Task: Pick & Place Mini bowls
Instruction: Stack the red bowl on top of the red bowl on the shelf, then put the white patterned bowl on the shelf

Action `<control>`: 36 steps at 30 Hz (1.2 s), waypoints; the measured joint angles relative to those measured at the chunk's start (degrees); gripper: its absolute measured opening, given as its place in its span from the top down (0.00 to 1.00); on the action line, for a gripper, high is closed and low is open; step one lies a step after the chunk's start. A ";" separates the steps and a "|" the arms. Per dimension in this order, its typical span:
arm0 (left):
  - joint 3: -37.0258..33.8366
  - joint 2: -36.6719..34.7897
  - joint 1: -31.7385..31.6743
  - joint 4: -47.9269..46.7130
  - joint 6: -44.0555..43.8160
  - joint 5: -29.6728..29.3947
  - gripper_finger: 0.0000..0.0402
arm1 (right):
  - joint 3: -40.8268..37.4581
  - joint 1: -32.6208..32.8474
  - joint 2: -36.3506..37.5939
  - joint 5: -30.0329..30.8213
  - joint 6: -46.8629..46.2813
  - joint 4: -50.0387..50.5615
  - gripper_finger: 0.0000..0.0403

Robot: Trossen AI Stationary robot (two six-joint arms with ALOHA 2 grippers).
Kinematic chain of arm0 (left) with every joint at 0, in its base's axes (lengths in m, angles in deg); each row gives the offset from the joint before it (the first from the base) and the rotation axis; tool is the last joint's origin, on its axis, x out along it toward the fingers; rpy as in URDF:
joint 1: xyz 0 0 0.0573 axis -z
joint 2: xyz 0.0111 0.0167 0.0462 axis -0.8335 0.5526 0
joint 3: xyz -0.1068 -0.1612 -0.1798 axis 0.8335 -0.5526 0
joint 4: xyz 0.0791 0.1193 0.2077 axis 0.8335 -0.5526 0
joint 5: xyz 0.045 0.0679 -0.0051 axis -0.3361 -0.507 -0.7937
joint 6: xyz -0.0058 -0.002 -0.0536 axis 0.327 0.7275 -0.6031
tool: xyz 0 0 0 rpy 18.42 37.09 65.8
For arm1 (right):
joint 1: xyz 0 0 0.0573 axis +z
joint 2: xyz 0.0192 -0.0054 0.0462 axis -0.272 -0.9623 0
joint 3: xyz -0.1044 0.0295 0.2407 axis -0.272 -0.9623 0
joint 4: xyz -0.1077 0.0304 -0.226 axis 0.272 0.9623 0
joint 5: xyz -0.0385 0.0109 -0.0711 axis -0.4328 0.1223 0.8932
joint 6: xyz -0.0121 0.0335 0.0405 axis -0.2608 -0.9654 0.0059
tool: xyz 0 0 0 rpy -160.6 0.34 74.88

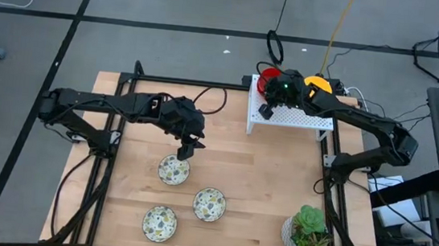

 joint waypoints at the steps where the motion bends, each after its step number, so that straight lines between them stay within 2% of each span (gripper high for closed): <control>1: 0.00 0.00 0.00 0.00 -0.04 0.00 0.55 | -0.04 0.00 0.28 0.01 0.11 0.12 0.90; 8: 0.00 0.00 0.00 0.00 -0.23 0.00 0.55 | -0.07 0.02 4.82 0.01 0.87 -0.05 0.73; 13: 0.01 0.00 0.00 -0.24 -1.35 0.00 0.55 | -0.07 0.15 9.85 -0.11 -1.54 0.00 0.66; 19: -1.23 -0.06 0.68 -6.40 -6.22 -0.02 0.55 | -0.07 3.16 14.49 -0.40 -2.97 0.47 0.64; 24: -6.60 -0.02 2.87 -8.53 -12.88 0.57 0.55 | -0.14 6.61 15.91 -4.79 -3.05 0.81 0.64; 30: -14.59 -0.02 5.85 -8.58 -19.76 0.59 0.55 | -0.14 10.44 16.02 -6.05 -3.04 0.86 0.64; 36: -21.02 -0.02 10.45 -7.99 -17.53 0.63 0.55 | -0.14 12.53 16.02 -6.01 -3.04 0.86 0.64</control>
